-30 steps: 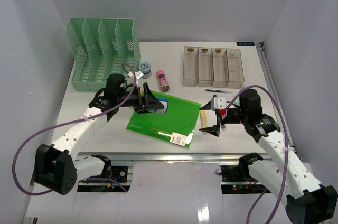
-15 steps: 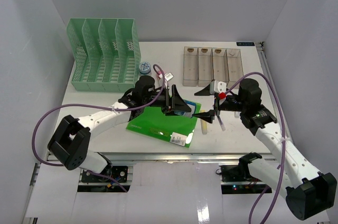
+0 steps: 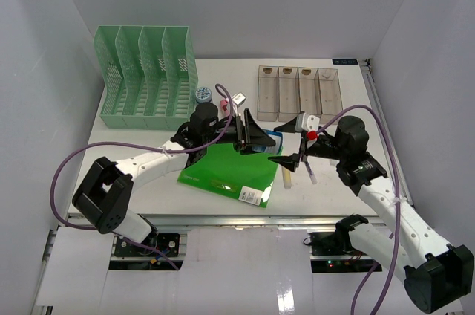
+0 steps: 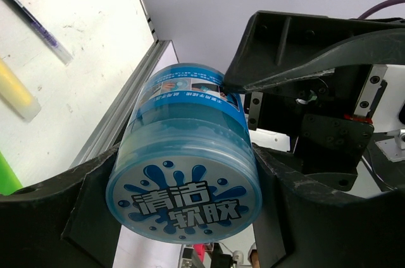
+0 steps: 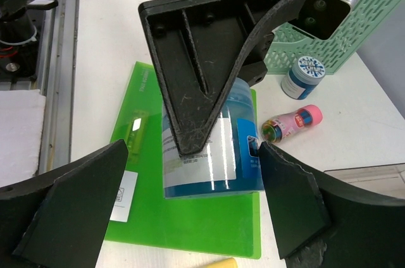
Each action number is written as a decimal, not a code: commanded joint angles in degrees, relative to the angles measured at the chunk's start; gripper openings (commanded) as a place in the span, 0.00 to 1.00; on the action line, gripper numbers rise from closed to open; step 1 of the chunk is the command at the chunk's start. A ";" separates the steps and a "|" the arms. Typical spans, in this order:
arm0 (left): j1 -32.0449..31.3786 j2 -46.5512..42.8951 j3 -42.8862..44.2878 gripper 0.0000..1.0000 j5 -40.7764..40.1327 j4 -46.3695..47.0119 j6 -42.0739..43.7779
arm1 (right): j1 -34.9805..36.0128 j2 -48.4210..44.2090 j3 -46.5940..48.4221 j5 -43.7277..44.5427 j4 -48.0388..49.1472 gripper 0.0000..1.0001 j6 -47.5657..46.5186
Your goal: Organize the desk
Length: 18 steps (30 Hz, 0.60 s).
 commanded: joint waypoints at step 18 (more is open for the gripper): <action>-0.94 -2.71 2.17 0.08 1.75 6.86 -2.46 | 0.55 4.43 1.00 -3.29 2.67 0.71 -7.90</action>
